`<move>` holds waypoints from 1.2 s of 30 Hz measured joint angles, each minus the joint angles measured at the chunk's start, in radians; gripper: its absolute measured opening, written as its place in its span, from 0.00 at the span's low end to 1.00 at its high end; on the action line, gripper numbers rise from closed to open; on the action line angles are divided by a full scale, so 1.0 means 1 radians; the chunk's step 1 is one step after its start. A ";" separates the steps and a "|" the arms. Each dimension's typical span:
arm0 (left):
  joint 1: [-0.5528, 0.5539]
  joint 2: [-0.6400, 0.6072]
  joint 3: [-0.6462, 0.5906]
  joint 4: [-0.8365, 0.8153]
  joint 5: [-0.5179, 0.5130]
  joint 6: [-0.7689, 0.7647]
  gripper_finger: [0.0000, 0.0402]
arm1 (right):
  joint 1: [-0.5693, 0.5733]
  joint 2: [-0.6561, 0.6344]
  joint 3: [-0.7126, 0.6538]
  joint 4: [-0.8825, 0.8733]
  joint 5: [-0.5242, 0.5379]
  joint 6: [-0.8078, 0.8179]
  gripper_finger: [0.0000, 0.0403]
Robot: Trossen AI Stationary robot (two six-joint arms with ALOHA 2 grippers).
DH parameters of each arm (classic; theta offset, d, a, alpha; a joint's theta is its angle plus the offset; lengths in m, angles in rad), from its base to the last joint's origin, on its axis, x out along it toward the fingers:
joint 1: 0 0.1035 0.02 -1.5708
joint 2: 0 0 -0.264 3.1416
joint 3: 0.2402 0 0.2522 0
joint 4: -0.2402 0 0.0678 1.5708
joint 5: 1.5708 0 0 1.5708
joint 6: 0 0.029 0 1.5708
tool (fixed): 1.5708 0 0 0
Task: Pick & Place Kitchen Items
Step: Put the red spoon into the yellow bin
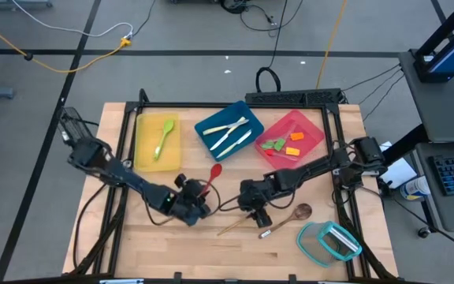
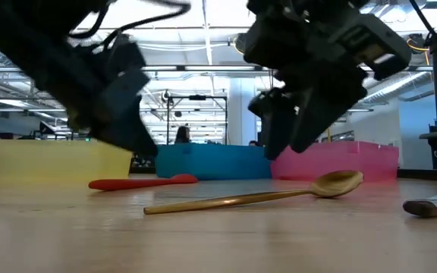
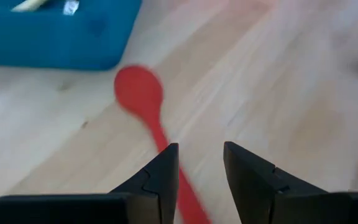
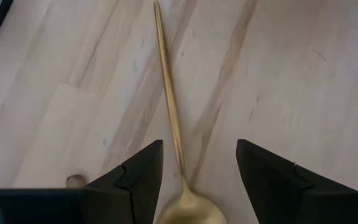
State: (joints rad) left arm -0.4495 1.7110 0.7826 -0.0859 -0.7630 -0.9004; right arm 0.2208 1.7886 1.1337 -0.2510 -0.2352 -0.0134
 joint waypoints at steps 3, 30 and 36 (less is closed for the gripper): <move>-0.025 0.068 0.000 0.012 -0.060 -0.065 0.33 | 0.006 0.000 -0.057 0.093 -0.001 0.039 0.49; -0.035 0.247 0.004 -0.064 -0.089 -0.393 0.21 | -0.007 0.000 -0.084 0.233 -0.002 -0.006 0.49; -0.039 0.247 0.003 -0.073 -0.091 -0.411 0.12 | -0.008 0.000 -0.084 0.234 -0.002 -0.026 0.49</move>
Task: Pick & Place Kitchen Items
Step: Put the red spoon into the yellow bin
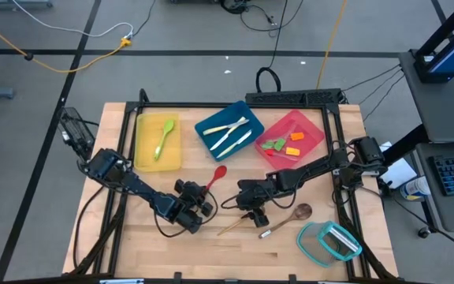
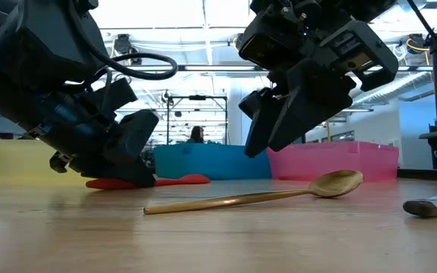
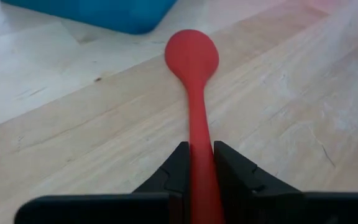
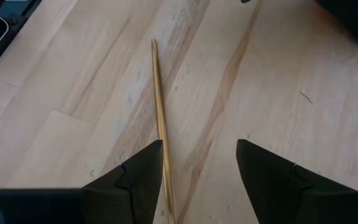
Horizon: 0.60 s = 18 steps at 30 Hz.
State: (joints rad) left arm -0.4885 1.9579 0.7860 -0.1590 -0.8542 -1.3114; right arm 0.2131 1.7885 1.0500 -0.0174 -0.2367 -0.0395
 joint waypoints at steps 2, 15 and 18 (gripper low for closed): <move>0.000 0.001 -0.001 0.005 -0.013 -0.008 0.12 | 0.000 0.000 0.000 0.000 0.000 -0.002 0.49; 0.010 -0.265 -0.006 -0.073 -0.032 0.162 0.12 | -0.002 0.000 0.001 0.003 0.000 -0.007 0.49; 0.008 -0.339 -0.007 -0.110 -0.038 0.212 0.12 | -0.002 0.000 0.001 0.003 0.000 -0.006 0.49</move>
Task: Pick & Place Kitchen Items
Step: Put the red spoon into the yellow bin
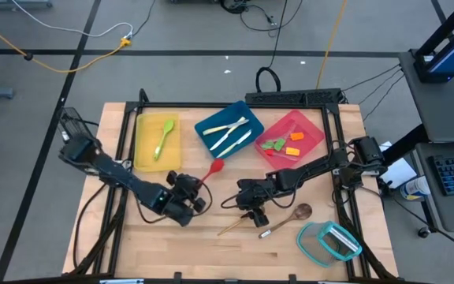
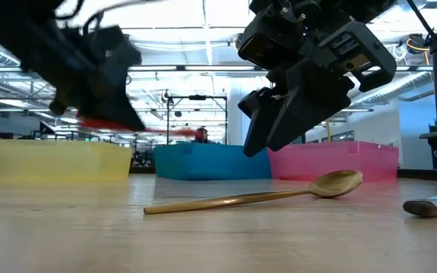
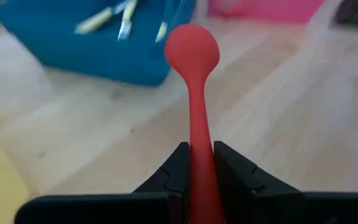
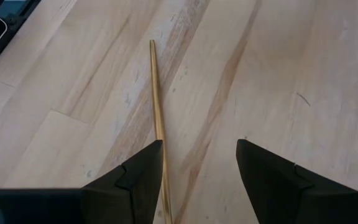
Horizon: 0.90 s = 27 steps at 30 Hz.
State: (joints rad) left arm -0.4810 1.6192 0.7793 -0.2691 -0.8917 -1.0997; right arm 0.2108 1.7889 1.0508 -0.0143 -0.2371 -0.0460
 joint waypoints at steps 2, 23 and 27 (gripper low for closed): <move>0.000 -0.047 0.001 -0.018 -0.013 0.039 0.12 | 0.000 0.000 0.000 0.000 0.000 0.000 0.49; 0.224 -0.311 0.003 -1.020 0.050 -0.453 0.13 | 0.000 0.000 0.000 0.019 0.000 0.001 0.49; 0.291 -0.305 0.003 -1.094 0.140 -0.443 0.13 | 0.000 0.000 0.000 0.029 0.000 0.007 0.49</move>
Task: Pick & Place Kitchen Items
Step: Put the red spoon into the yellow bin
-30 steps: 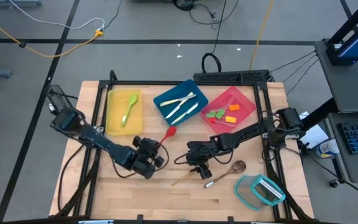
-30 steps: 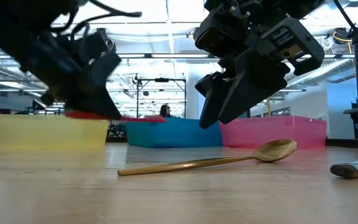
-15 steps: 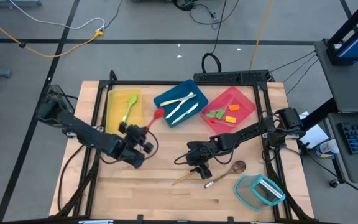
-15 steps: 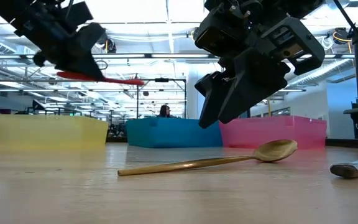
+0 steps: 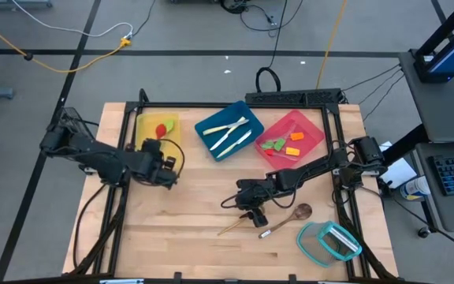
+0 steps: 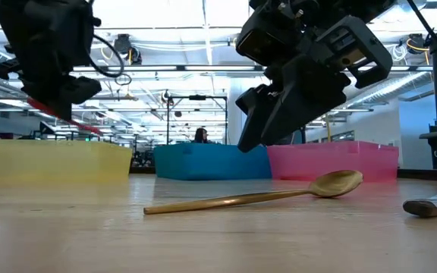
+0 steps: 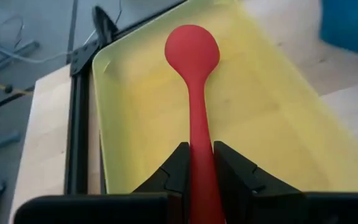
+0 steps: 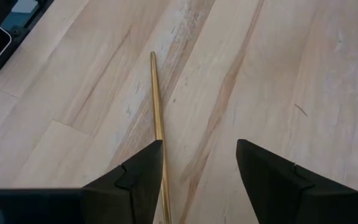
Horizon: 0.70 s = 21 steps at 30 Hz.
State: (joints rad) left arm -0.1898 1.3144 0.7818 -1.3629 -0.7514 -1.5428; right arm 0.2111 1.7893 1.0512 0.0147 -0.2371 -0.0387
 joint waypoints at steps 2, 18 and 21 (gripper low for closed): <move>0.030 -0.001 0.000 -0.008 0.029 0.029 0.13 | 0.000 0.000 0.000 0.009 0.000 0.000 0.49; 0.237 0.001 -0.044 0.141 0.046 0.338 0.13 | 0.000 0.000 0.000 0.020 0.000 0.001 0.49; 0.267 0.001 -0.084 0.192 0.051 0.397 0.14 | 0.000 0.000 0.000 0.020 0.000 0.001 0.49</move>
State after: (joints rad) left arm 0.0774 1.3155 0.6982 -1.1706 -0.7004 -1.1458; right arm 0.2111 1.7897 1.0512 0.0345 -0.2371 -0.0376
